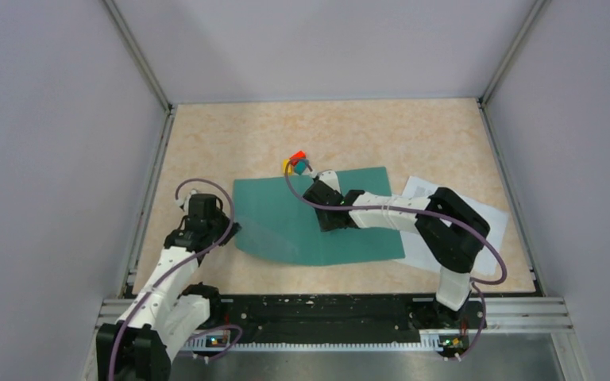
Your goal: Put the files into the folder
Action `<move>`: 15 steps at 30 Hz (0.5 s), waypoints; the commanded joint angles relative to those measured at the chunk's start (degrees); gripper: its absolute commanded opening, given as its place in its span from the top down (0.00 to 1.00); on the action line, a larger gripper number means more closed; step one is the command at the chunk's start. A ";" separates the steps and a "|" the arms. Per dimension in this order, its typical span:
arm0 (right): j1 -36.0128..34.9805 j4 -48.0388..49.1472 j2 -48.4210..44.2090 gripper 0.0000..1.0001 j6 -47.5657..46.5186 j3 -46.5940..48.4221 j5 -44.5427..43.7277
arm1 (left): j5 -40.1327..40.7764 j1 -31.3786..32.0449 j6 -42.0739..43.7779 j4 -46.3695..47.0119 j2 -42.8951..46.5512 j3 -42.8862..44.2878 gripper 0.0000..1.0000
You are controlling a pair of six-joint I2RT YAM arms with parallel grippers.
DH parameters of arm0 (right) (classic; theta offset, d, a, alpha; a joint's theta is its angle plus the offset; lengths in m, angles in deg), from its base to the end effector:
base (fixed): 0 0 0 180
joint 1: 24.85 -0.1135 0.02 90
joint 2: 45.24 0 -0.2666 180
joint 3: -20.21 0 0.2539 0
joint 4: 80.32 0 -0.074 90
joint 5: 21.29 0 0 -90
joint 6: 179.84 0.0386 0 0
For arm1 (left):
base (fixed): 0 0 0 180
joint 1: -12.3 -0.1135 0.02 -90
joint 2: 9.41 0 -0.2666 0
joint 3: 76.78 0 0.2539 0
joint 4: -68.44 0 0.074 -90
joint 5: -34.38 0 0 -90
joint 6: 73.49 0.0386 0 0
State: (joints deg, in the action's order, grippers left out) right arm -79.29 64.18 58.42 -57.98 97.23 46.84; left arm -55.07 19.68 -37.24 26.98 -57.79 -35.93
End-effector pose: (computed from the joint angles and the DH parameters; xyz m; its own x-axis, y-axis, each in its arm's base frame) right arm 0.2218 0.2855 0.1616 -0.7818 -0.2512 -0.5707 -0.2838 0.9583 -0.0330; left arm 0.1672 -0.0213 0.1946 -0.5410 -0.7431 -0.3939 -0.5312 0.6650 -0.5249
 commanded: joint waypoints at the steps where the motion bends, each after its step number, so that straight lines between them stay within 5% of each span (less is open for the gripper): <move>1: 3.75 2.89 3.56 0.61 -2.71 3.98 1.68 | -1.52 0.75 0.82 4.68 -3.91 0.25 1.00; 15: 9.93 2.50 12.86 0.62 -6.72 14.85 4.66 | 2.16 0.80 6.13 11.78 -25.47 12.20 1.00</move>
State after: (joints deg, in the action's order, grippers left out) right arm -70.00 65.95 68.15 -63.67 109.84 49.99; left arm -53.10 19.90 -34.53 36.68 -78.77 -28.35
